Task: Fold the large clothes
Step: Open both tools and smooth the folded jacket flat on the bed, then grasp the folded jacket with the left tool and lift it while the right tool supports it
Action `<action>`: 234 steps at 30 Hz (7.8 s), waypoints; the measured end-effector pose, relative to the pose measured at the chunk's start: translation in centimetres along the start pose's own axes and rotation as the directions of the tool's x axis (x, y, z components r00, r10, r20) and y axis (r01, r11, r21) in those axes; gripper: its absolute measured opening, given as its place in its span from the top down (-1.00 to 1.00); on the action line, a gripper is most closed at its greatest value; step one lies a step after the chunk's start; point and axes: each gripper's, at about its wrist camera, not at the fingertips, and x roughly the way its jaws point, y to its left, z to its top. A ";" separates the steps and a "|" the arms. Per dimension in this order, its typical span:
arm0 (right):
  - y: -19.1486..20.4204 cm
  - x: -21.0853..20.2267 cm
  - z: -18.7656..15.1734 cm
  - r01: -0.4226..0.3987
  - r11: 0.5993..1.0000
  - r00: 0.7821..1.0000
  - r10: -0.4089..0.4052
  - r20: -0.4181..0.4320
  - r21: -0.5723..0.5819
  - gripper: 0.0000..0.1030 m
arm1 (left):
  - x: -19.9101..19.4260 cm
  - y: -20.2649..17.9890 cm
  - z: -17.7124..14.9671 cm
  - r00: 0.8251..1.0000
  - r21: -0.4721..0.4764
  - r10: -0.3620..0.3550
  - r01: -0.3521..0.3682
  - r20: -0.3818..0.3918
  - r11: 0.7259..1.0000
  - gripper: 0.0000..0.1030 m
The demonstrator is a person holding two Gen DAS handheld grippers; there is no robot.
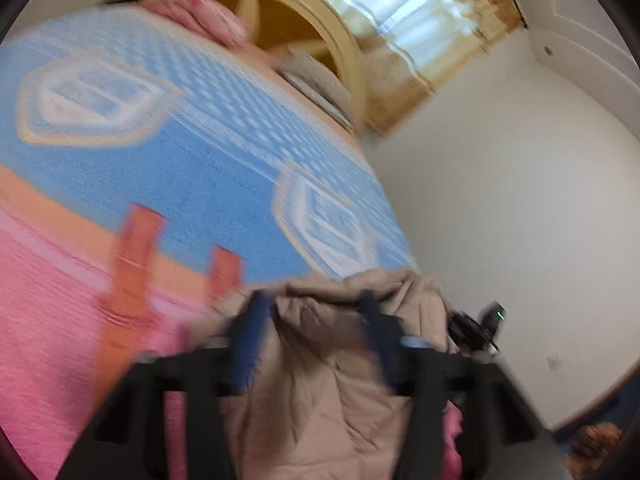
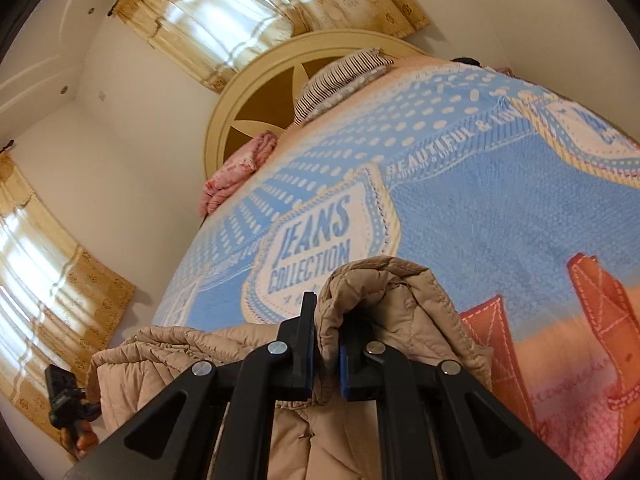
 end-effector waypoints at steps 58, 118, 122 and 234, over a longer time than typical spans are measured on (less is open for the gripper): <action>10.9 9.2 -11.5 0.146 0.889 0.971 -0.212 -0.108 -0.433 -0.19 | 20.4 -8.7 -10.8 0.828 0.399 0.549 -0.545 0.118 0.737 -1.00; 12.3 6.1 -17.4 0.190 0.796 0.948 -0.302 -0.105 -0.575 -0.37 | 18.5 -9.4 -14.7 0.740 0.404 0.649 -0.655 0.175 0.639 -1.00; 13.3 1.3 -17.6 0.185 0.813 0.972 -0.236 -0.022 -0.552 -0.37 | 18.5 -9.0 -14.4 0.755 0.390 0.635 -0.641 0.166 0.661 -1.00; 1.2 -11.9 -3.6 -0.211 0.944 0.974 0.181 -0.137 -0.252 -0.53 | 20.5 -31.9 -31.6 0.985 0.978 -0.010 -0.168 0.171 0.125 0.58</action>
